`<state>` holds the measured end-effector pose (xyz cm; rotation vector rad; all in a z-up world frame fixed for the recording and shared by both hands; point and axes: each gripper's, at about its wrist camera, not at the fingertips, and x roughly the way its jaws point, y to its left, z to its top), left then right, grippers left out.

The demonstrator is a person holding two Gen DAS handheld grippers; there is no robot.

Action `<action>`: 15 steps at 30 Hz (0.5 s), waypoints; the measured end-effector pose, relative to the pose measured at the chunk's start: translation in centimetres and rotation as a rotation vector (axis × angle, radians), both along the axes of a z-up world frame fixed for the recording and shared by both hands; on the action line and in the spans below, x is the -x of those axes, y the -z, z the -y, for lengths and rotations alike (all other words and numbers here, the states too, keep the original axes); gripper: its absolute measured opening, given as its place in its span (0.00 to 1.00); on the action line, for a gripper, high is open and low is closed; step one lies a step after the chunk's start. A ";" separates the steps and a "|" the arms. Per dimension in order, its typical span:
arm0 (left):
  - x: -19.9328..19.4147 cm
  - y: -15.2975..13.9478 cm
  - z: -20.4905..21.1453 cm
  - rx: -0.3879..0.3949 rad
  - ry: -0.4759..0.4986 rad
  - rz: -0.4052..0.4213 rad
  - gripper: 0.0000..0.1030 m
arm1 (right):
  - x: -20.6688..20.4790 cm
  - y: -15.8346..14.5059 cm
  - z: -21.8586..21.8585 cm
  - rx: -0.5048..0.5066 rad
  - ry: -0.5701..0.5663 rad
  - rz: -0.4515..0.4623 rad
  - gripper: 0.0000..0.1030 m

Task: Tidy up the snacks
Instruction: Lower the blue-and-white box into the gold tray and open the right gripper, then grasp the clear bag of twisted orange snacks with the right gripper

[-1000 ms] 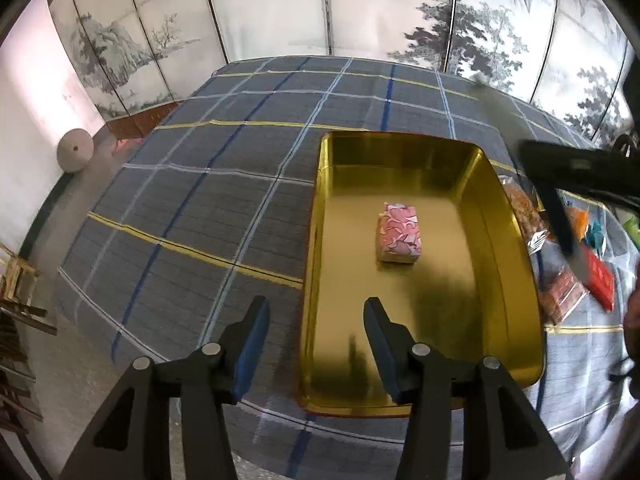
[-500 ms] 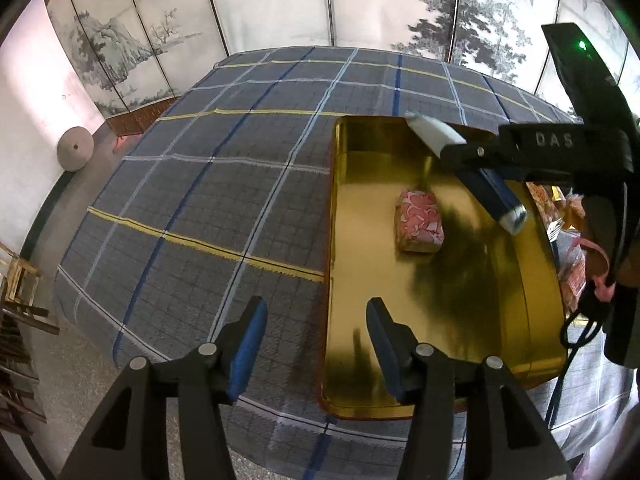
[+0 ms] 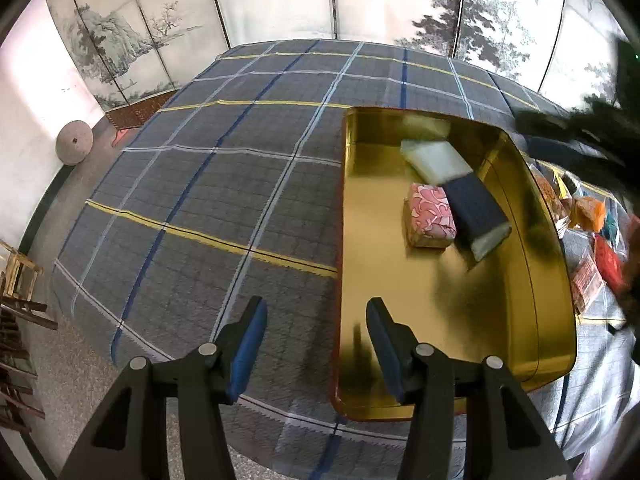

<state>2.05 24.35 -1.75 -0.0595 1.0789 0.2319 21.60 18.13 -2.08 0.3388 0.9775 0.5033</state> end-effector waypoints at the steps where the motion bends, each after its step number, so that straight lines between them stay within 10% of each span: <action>1: 0.1 -0.1 0.0 0.004 0.000 0.003 0.51 | 1.7 -0.3 1.6 0.021 0.005 0.014 0.50; 8: 0.2 -0.2 1.5 0.017 0.034 0.001 0.51 | 9.8 1.3 7.4 0.240 -0.036 -0.009 0.64; 15: 0.7 -0.9 4.1 -0.028 0.099 0.002 0.52 | 11.9 2.7 4.0 0.562 -0.287 0.098 0.71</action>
